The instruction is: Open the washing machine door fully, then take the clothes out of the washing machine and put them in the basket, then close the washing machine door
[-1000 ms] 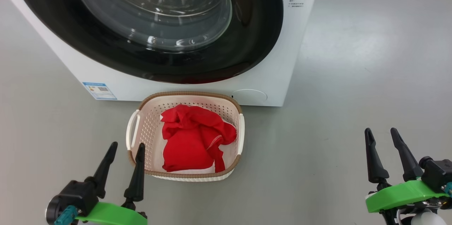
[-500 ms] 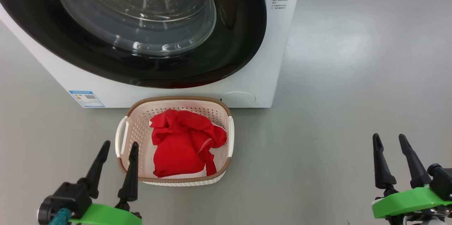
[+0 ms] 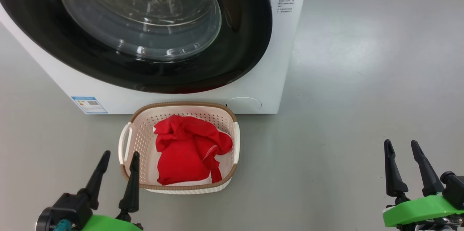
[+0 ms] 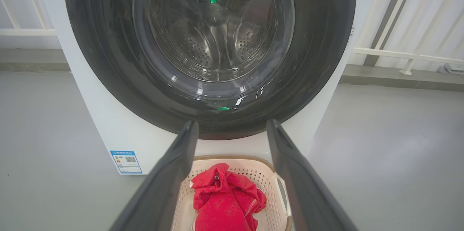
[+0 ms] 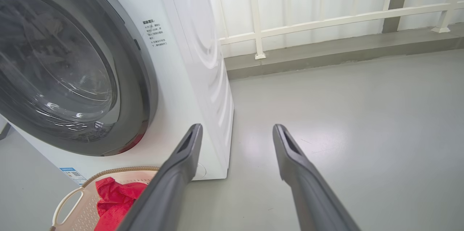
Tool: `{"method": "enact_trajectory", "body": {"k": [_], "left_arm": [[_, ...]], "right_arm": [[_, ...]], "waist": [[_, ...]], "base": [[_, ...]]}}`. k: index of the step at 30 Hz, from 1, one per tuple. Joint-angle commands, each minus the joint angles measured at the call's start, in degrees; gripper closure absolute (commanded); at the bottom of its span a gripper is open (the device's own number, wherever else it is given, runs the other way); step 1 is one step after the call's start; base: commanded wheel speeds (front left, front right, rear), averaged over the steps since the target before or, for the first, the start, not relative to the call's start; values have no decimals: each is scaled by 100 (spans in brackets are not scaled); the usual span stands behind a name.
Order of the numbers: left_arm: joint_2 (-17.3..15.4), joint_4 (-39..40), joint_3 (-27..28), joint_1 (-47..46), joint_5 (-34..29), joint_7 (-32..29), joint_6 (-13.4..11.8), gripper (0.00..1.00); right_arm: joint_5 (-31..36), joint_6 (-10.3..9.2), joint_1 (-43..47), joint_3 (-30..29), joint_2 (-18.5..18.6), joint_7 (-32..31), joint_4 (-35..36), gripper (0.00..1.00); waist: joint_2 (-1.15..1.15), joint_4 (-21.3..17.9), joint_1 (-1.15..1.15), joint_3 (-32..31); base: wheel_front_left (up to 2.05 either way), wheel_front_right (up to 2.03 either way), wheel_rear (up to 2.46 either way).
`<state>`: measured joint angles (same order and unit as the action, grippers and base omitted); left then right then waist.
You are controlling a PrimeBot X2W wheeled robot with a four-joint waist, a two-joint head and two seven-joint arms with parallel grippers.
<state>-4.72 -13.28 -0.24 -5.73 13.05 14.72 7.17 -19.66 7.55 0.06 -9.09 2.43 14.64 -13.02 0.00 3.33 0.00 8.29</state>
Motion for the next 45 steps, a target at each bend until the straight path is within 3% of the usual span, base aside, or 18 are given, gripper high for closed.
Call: {"method": "enact_trajectory", "body": {"k": [1, 23, 24, 31, 37, 45], "left_arm": [[-105, 147, 202, -22, -36, 28, 32, 0], [-142, 224, 218, 60, 76, 28, 32, 0], [1, 26, 20, 24, 62, 0, -2, 100], [151, -434, -20, 197, 98, -17, -8, 100], [144, -400, 2, 198, 485, -108, -8, 100], [134, -387, 31, 174, 1001, -230, -9, 100]], "right_arm": [[-34, -6, 34, 86, 52, 36, 153, 0], [-75, -6, 73, 118, 45, 36, 147, 0], [-51, 0, 107, 15, -37, -1, -19, 100], [-82, 0, 106, 61, -191, -12, -509, 100], [-429, 0, 84, 71, -180, -115, -474, 100], [-889, -1, 25, 85, -165, -248, -463, 100]], "waist": [[0, 2, 0, -14], [0, -11, 0, -90], [0, -10, 0, -90], [0, -10, 0, -94], [0, -26, 11, -141], [0, -47, 0, -178]], "base": [[0, 0, 0], [0, 0, 0], [0, 0, 0], [0, 0, 0], [0, 0, 0], [0, 0, 0]]}}
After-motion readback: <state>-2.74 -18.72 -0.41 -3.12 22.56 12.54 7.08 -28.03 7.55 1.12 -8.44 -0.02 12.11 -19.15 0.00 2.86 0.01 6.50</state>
